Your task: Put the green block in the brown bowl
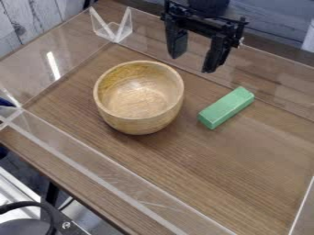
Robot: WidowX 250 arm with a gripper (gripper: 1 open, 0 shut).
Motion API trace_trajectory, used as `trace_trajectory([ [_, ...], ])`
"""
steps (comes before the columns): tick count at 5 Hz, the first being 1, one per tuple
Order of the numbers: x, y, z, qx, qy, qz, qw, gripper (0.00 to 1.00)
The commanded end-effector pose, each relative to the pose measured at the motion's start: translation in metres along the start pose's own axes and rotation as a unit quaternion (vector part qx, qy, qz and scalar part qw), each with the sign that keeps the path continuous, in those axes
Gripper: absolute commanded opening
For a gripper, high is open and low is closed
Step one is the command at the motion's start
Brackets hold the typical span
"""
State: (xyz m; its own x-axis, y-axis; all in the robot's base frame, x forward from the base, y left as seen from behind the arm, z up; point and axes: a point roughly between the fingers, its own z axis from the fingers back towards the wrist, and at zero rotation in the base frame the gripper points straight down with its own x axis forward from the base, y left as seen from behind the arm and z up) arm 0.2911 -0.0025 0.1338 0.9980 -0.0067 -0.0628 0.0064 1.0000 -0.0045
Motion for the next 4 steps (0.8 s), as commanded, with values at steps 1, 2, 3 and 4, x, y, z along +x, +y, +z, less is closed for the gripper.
trace_trajectory([
  [1,0.006,-0.007,-0.011,0.001,0.002,-0.032,0.9995,1.00],
  [2,0.011,-0.016,-0.032,0.000,0.004,-0.074,0.9973,1.00],
  [3,0.014,-0.025,-0.052,0.002,0.007,-0.101,0.9949,1.00],
  [4,0.018,-0.033,-0.066,0.004,0.009,-0.118,0.9930,1.00],
])
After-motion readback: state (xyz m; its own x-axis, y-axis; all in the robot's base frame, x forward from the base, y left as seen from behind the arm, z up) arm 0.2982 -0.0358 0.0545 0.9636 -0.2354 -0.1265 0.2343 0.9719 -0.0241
